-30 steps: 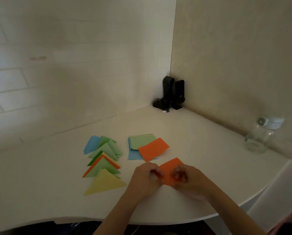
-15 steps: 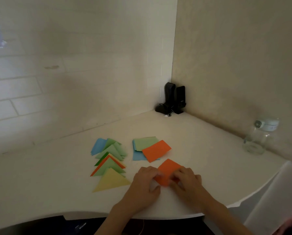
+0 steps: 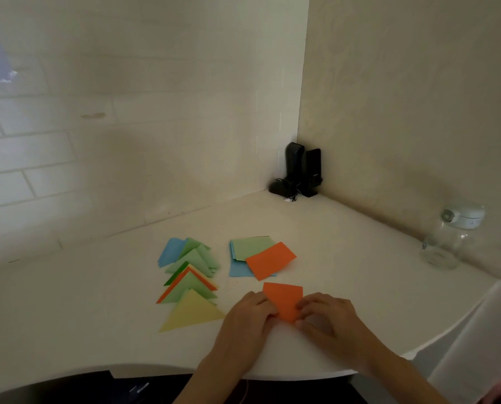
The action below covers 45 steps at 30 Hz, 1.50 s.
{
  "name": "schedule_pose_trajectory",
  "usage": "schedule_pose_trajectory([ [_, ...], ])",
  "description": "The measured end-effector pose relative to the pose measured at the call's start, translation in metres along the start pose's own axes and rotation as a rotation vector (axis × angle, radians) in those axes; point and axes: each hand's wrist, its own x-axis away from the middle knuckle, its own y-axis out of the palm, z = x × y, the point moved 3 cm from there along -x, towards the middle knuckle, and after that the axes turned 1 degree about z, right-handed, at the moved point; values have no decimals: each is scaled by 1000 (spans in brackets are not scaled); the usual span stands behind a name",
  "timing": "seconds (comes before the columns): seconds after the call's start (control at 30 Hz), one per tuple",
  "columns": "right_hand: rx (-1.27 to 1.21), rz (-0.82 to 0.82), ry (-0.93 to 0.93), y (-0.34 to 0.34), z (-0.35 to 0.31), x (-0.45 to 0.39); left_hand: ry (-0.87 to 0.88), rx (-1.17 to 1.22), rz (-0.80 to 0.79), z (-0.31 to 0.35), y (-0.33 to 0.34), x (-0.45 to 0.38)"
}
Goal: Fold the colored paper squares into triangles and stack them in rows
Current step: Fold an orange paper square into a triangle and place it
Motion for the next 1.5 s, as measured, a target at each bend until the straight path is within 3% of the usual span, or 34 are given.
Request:
schedule_pose_trajectory([
  [0.23,57,151,127,12,-16,-3,-112,43,-23,-10,4,-7],
  [0.53,173,210,174,17,-18,-9,-318,7,-55,-22,9,-10],
  [0.73,103,115,238,12,-14,-10,-373,20,-111,-27,6,-14],
  [0.93,98,-116,276,3,-13,-23,-376,90,-107,-34,-2,-15],
  [1.13,18,-230,280,-4,-13,-28,-316,99,-97,-29,-5,-13],
  [1.27,-50,-102,319,-13,-15,-25,-231,-43,-99,-16,0,-13],
  [1.37,53,-63,370,-19,-16,-15,-121,-221,-28,0,0,-3],
  [1.5,-116,-71,418,-23,-20,-3,-105,-290,-1,22,-4,11],
])
